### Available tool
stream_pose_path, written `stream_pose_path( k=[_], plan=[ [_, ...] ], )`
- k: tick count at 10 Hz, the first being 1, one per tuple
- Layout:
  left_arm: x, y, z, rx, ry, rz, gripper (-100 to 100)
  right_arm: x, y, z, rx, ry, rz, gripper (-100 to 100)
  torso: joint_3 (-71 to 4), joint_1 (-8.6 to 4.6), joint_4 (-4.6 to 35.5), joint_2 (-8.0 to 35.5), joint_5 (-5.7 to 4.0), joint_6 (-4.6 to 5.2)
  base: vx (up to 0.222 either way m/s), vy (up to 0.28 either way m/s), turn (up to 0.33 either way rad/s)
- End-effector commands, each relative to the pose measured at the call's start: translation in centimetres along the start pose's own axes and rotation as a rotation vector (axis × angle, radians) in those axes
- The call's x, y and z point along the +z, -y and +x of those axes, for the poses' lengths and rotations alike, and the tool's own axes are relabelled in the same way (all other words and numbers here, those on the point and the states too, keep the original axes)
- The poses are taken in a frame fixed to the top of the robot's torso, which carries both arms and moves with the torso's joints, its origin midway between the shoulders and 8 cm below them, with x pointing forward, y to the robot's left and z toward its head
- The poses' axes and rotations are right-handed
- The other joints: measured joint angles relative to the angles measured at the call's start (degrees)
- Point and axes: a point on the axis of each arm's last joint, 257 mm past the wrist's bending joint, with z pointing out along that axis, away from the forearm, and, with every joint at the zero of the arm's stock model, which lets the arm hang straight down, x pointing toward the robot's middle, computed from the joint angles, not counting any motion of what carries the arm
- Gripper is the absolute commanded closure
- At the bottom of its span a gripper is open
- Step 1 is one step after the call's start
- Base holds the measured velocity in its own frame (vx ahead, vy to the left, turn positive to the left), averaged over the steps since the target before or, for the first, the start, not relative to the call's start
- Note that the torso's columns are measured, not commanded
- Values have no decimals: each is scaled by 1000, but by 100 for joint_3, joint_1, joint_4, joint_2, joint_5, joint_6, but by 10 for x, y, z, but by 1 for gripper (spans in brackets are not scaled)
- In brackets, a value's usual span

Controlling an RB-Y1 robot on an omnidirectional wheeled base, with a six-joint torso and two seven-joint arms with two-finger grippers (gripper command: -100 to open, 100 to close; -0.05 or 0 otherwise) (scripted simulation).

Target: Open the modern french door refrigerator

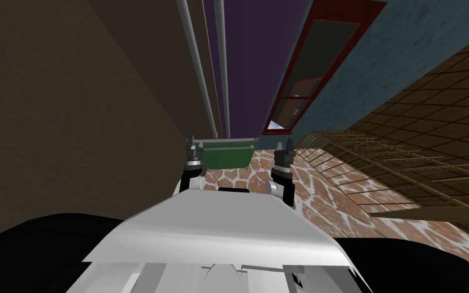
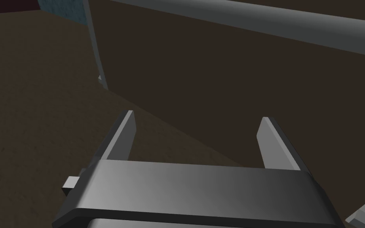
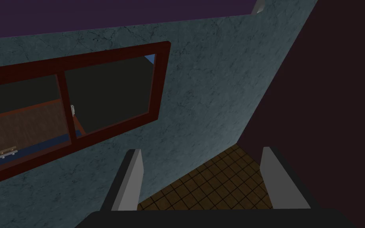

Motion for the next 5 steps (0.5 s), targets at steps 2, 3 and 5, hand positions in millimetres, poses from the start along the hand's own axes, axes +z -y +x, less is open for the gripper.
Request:
stream_pose_path(
  k=[2, 3, 5],
  plan=[
    [0, 0, 0, 0, 0, 0, 0, 0, 0, 0, 0, 0, 0, 0, -1200, 0, 600, 597, 0, 0, 0, 0, 0],
    [0, 0, 0, 0, 0, 0, 0, 0, 0, 0, 0, 0, 0, 0, -2014, 0, 1006, 1003, 0, 0, 0, 0, 0],
    [0, 0, 0, 0, 0, 0, 0, 0, 0, 0, 0, 0, 0, 0, -3692, 0, 1845, 1845, 0, 0, 0, 0, 0]
  ],
)
